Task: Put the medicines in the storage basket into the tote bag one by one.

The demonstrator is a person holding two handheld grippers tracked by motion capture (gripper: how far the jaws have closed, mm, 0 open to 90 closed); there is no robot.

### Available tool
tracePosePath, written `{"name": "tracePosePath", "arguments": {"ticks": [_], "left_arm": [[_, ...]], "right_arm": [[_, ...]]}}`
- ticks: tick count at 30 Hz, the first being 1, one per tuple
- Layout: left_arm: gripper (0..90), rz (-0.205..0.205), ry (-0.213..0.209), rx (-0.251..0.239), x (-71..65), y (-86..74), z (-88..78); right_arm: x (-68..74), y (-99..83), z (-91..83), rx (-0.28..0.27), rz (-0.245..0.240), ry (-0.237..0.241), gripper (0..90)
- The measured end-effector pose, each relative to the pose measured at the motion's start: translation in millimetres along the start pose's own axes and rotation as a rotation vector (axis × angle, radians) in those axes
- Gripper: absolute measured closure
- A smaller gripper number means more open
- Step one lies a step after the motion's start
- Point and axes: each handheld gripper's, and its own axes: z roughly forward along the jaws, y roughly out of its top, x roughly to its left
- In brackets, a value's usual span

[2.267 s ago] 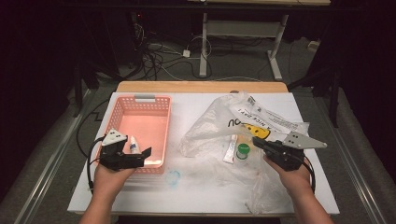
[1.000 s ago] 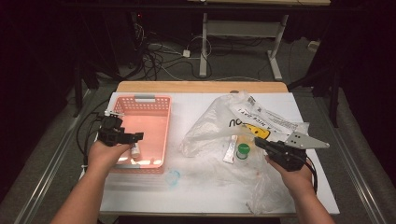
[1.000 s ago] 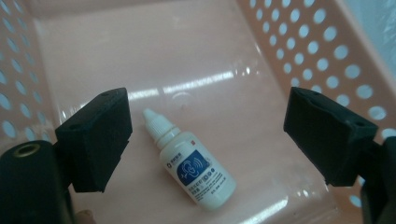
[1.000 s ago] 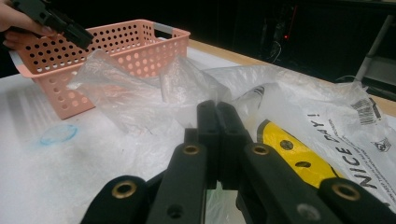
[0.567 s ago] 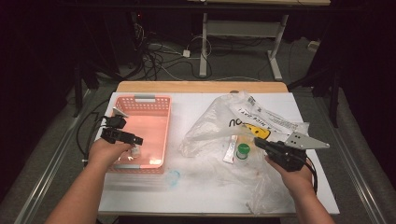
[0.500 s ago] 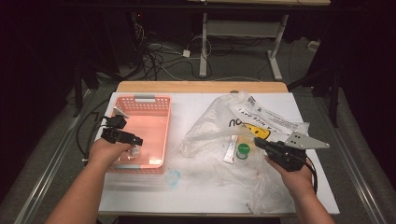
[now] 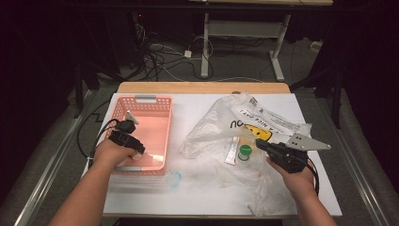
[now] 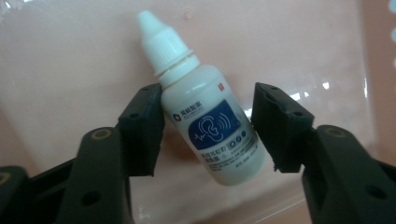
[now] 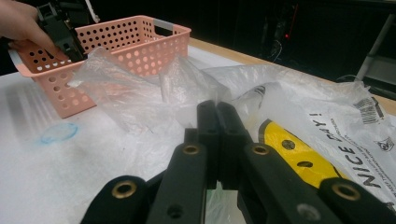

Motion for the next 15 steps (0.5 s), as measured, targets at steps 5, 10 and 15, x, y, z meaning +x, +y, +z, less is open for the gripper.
{"name": "tracePosePath", "arguments": {"ticks": [5, 10, 15], "left_arm": [[52.1, 0.027, 0.009, 0.01, -3.9, 2.6, 0.7], [55.0, 0.045, 0.013, 0.004, -6.2, 2.5, 0.2], [57.0, 0.06, -0.004, -0.038, -5.9, 0.4, -4.9]], "right_arm": [[-0.2, 0.0, 0.0, 0.0, 0.0, -0.001, 90.0], [-0.5, 0.0, -0.6, -0.001, 0.001, -0.001, 90.0], [-1.0, 0.4, -2.2, -0.003, -0.002, -0.004, 90.0]]}}
